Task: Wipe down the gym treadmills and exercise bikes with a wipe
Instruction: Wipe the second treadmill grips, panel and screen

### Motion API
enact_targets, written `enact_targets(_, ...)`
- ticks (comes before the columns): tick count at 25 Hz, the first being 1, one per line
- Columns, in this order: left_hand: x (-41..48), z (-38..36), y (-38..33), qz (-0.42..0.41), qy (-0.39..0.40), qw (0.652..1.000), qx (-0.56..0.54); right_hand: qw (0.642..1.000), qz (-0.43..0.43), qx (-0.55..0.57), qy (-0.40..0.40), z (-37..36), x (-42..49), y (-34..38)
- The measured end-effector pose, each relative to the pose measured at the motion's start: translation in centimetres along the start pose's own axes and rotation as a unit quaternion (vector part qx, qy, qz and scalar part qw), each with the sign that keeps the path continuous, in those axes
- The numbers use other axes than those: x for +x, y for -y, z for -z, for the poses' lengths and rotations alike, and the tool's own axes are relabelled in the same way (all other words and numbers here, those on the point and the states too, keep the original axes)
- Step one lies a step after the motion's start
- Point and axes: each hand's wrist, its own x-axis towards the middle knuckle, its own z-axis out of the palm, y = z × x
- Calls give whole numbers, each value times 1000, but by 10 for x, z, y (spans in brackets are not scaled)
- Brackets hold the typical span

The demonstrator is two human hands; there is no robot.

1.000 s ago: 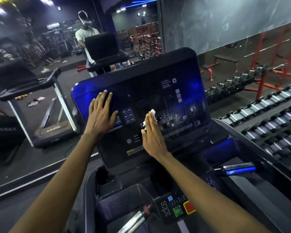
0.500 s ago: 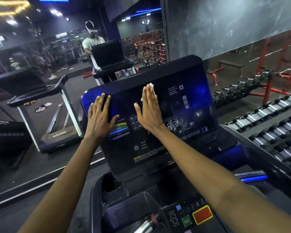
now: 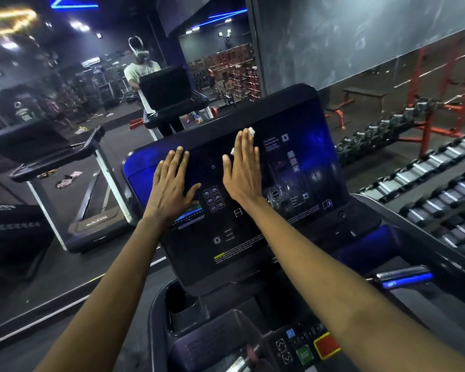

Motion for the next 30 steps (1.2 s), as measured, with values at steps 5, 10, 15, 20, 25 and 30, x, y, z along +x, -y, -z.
enact_targets(5, 7, 0, -4, 7, -1, 1000, -14, 987, 148, 0, 67, 0, 24, 18)
enact_targets(10, 8, 0, -3, 6, -4, 1000, -8, 1000, 29, -2, 1, 9, 32, -7)
enact_targets(15, 11, -3, -9, -8, 4, 1000, -8, 998, 36, 1, 44, 5, -32, -21)
enact_targets(20, 12, -17, -29, -64, 30, 997, 7, 995, -74, -11, 62, 4, -114, -49)
enact_targets(25, 12, -25, -38, -58, 26, 998, -5, 989, -12, -42, 138, 1, -175, -61)
enact_targets(30, 7, -29, -42, -68, 29, 997, -8, 982, -124, -61, 128, 11, -194, -84)
